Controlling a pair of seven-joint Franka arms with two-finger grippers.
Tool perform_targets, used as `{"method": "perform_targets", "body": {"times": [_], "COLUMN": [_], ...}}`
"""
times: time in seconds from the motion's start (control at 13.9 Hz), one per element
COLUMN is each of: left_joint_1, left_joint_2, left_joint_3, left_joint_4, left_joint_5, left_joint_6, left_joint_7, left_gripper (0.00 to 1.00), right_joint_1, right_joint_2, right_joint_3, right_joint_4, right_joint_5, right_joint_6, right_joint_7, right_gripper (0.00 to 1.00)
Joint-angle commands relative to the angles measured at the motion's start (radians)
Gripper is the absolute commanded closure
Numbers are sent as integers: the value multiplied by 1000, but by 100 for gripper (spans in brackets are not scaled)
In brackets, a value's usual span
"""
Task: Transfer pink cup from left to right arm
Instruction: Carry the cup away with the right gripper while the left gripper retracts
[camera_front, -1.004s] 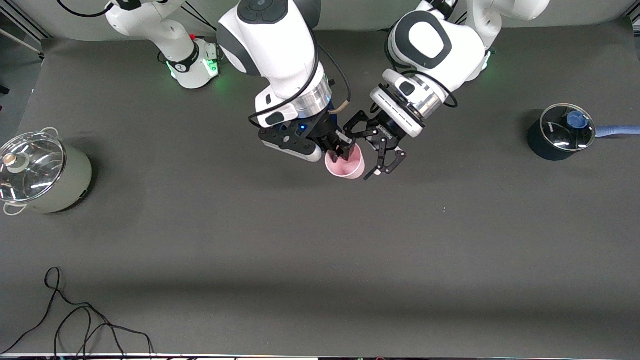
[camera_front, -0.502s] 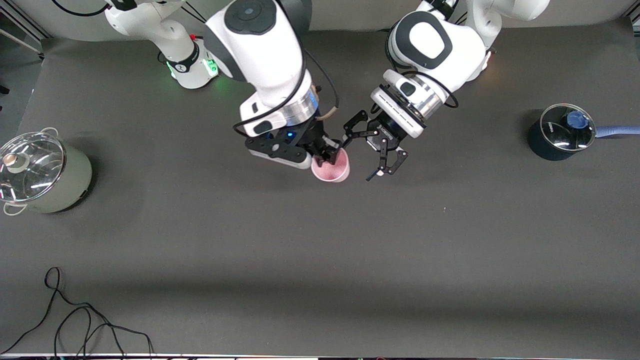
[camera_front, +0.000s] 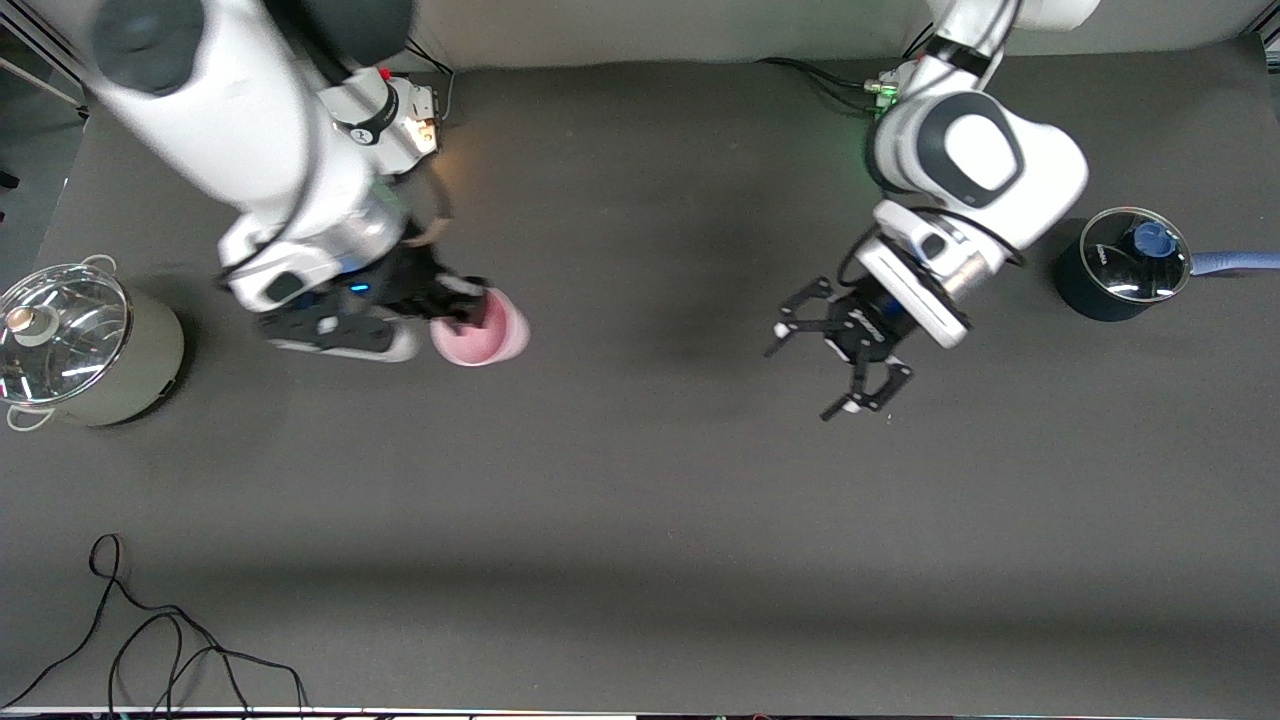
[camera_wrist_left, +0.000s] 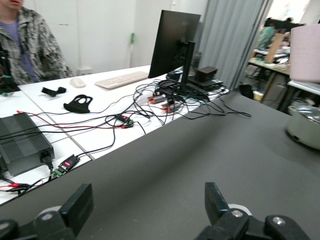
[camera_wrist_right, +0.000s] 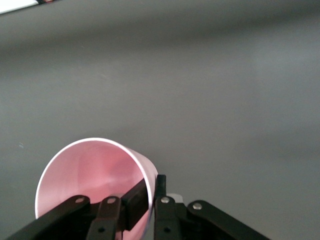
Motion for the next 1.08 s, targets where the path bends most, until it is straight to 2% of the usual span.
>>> {"method": "perform_targets", "body": {"times": [0.0, 0.14, 0.29, 0.5, 0.65, 0.79, 1.0], "left_joint_1": [144, 250, 354, 488, 583, 664, 767], "left_joint_2": [-42, -39, -22, -14, -16, -30, -31], "left_joint_3": [-11, -11, -9, -9, -9, -9, -9], "left_joint_4": [-80, -100, -108, -76, -51, -20, 123], "left_joint_5": [100, 186, 289, 540, 660, 801, 1003], "left_joint_6": [-209, -355, -502, -693, -822, -911, -1109], "left_joint_7": [-2, -8, -43, -253, -344, -454, -678], "left_gripper": [1, 1, 1, 1, 0, 0, 0], "right_joint_1": [-47, -44, -45, -42, -42, -41, -38], "right_joint_2": [-108, -120, -120, -148, -181, -215, -208], "right_joint_3": [-50, -144, -211, -271, -300, -302, -302], "right_joint_4": [-203, -269, -328, -498, -659, -843, -1064], "right_joint_5": [19, 19, 19, 18, 18, 18, 18], "right_joint_6": [13, 16, 36, 175, 317, 523, 837], "right_joint_7": [-232, -373, -468, -573, -614, -653, -677], "right_gripper": [100, 100, 100, 100, 100, 100, 100]}}
